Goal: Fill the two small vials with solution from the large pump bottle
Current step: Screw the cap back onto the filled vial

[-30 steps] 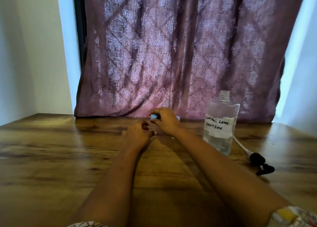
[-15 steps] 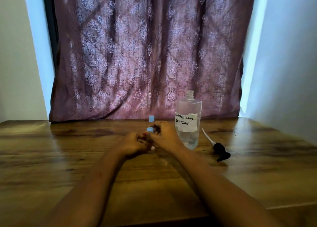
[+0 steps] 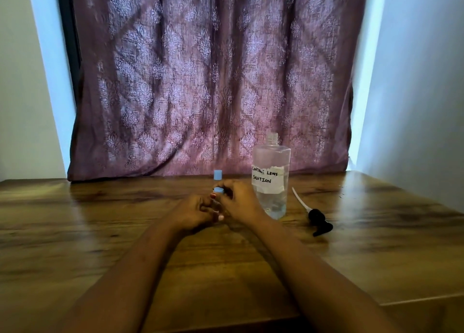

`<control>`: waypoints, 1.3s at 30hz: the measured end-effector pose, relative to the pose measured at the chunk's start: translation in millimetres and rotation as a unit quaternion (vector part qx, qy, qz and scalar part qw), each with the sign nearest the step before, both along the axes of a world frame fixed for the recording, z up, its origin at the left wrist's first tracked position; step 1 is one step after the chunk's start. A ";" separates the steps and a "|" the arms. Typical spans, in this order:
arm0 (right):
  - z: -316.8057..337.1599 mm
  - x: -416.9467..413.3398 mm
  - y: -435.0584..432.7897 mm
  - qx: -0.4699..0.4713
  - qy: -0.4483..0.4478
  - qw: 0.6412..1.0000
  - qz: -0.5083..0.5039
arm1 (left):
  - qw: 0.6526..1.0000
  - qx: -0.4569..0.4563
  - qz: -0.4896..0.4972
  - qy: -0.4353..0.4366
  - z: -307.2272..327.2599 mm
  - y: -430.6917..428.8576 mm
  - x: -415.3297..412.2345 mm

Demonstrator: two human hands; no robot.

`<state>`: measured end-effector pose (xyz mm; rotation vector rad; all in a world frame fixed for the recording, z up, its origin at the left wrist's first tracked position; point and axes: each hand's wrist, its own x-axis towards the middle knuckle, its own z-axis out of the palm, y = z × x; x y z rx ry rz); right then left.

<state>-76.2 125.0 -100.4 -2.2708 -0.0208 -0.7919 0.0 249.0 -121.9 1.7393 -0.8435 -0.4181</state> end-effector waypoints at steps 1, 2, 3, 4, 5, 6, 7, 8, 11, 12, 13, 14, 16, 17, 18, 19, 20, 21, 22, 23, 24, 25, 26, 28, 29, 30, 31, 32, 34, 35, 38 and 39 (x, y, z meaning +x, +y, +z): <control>-0.4 0.5 -0.7 0.006 0.001 1.000 0.004 | 1.000 0.003 0.003 -0.007 0.2 -0.2 -0.5; -0.6 0.8 -1.7 0.014 0.001 1.000 0.007 | 1.000 0.009 0.007 -0.015 -0.1 -0.8 0.2; -0.7 0.4 -2.7 0.018 0.000 1.000 0.012 | 1.000 0.012 0.011 -0.021 0.1 -0.8 0.5; -0.6 0.4 -3.2 0.020 0.001 1.000 0.016 | 1.000 0.014 0.013 -0.023 -1.3 -0.7 2.3; -0.1 -0.3 -3.8 0.021 0.000 1.000 0.020 | 1.000 0.016 0.013 -0.020 -1.4 -0.8 2.3; 0.4 -1.0 -4.0 0.026 0.001 0.999 0.026 | 1.000 0.012 0.014 -0.017 -2.8 0.1 4.0; 1.0 -1.6 -4.0 0.030 -0.001 0.999 0.032 | 1.000 0.011 0.012 -0.018 -2.6 0.4 2.8; 1.0 -2.1 -4.4 0.028 -0.002 0.999 0.036 | 1.000 0.013 0.012 -0.016 -2.9 0.0 2.0; -0.5 -2.2 -5.1 0.020 -0.003 0.999 0.043 | 1.000 0.002 0.002 -0.002 -2.3 -1.1 -0.3; -0.8 -2.0 -5.1 0.022 -0.001 0.999 0.045 | 1.000 -0.005 -0.001 0.000 -2.4 -1.2 -0.3; -1.0 -1.5 -5.1 0.023 -0.001 0.999 0.048 | 1.000 -0.008 -0.005 0.000 -2.6 -1.6 -0.3; -1.3 -1.1 -5.0 0.024 0.000 0.998 0.050 | 1.000 -0.009 -0.005 -0.001 -3.4 -1.8 0.2; -1.5 -0.1 -4.8 0.023 0.002 0.998 0.055 | 1.000 -0.010 -0.006 -0.003 -2.9 -1.4 -2.1; -1.6 0.3 -4.8 0.024 0.003 0.998 0.058 | 1.000 -0.009 -0.005 -0.005 -2.9 -1.0 -3.0; -1.9 0.2 -5.0 0.029 0.004 0.998 0.061 | 1.000 -0.005 0.000 -0.009 -3.9 -0.6 -1.7; -2.6 0.7 -5.5 0.036 0.002 0.997 0.067 | 1.000 0.000 0.002 -0.014 -4.9 -0.7 -0.7; -3.3 0.9 -5.6 0.043 0.002 0.997 0.071 | 1.000 0.004 0.005 -0.018 -5.5 -0.2 0.4; -3.6 0.8 -5.6 0.049 0.003 0.996 0.076 | 1.000 0.006 0.007 -0.023 -5.7 0.8 0.3; -3.0 0.3 -5.8 0.052 0.006 0.995 0.081 | 1.000 0.008 0.008 -0.027 -5.3 1.0 -0.9; -2.4 -0.4 -6.5 0.050 0.008 0.995 0.088 | 1.000 0.008 0.011 -0.026 -5.4 0.6 -1.5; -1.4 -1.0 -7.3 0.042 0.006 0.995 0.094 | 1.000 0.006 0.012 -0.027 -5.3 0.6 -1.9; -0.6 -1.7 -8.4 0.035 0.002 0.994 0.101 | 1.000 0.005 0.008 -0.027 -5.3 0.3 -2.1; -0.2 -1.8 -9.5 0.031 -0.001 0.994 0.105 | 1.000 0.006 0.008 -0.026 -5.2 0.5 -1.6; -0.1 -2.1 -11.0 0.034 0.000 0.993 0.111 | 0.999 0.008 0.006 -0.031 -6.5 1.5 -0.3; -0.5 -1.7 -11.9 0.045 0.008 0.992 0.115 | 0.999 0.010 0.005 -0.030 -7.9 1.3 1.1; -0.4 -2.0 -12.0 0.061 0.020 0.990 0.123 | 1.000 0.009 0.005 -0.024 -9.7 1.2 3.3; -0.9 -2.2 -12.3 0.081 0.032 0.987 0.134 | 1.000 0.008 0.001 -0.017 -10.7 1.1 3.0; -0.1 -3.3 -12.5 0.100 0.042 0.983 0.145 | 1.000 0.009 0.001 -0.013 -11.8 0.6 3.6; 2.5 -4.7 -14.1 0.124 0.035 0.981 0.142 | 1.000 0.004 0.005 -0.006 -13.4 -0.1 5.7; 3.6 -5.0 -15.1 0.121 0.011 0.985 0.124 | 1.000 -0.004 0.003 -0.001 -13.4 0.0 5.7; 3.7 -3.0 -14.7 0.099 -0.057 0.991 0.064 | 1.000 -0.014 -0.005 0.013 -14.0 -0.5 8.1; 2.8 -2.4 -13.0 0.104 -0.060 0.991 0.060 | 1.000 -0.016 -0.008 0.014 -14.6 -0.6 9.7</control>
